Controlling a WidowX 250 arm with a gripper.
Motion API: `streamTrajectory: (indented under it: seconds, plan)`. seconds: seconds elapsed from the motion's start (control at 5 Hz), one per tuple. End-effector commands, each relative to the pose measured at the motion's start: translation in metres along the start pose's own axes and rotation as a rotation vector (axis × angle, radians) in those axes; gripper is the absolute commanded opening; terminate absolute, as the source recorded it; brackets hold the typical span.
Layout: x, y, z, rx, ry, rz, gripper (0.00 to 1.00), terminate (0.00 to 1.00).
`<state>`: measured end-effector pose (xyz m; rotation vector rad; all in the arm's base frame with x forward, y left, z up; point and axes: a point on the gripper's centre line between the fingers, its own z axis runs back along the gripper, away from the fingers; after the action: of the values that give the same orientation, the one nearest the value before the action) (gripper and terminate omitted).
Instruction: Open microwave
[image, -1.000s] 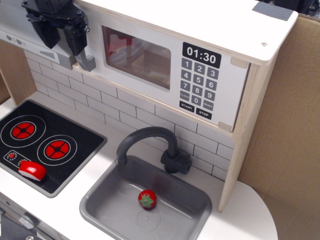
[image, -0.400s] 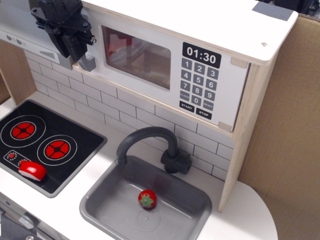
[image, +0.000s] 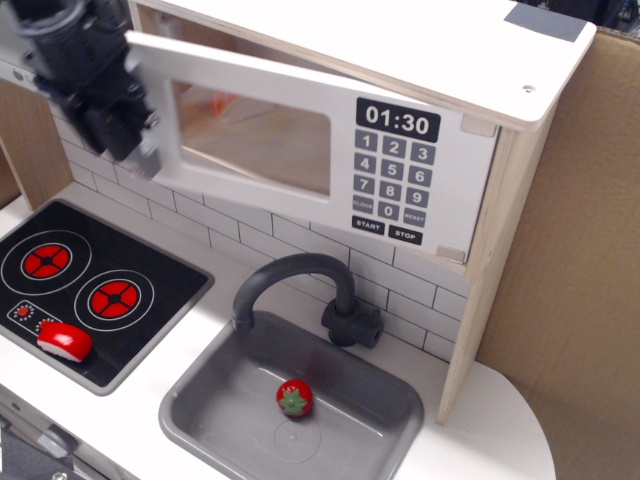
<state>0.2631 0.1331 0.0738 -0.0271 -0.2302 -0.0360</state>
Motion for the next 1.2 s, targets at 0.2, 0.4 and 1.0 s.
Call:
streamTrajectory:
  seconds: [0.2, 0.4, 1.0]
  plan:
    - [-0.043, -0.007, 0.064, -0.1, 0.176, -0.01, 1.0, 0.0]
    - [-0.027, -0.015, 0.099, -0.159, 0.172, 0.113, 1.0, 0.0]
    - [0.054, 0.009, 0.103, -0.072, 0.04, 0.412, 1.0, 0.0]
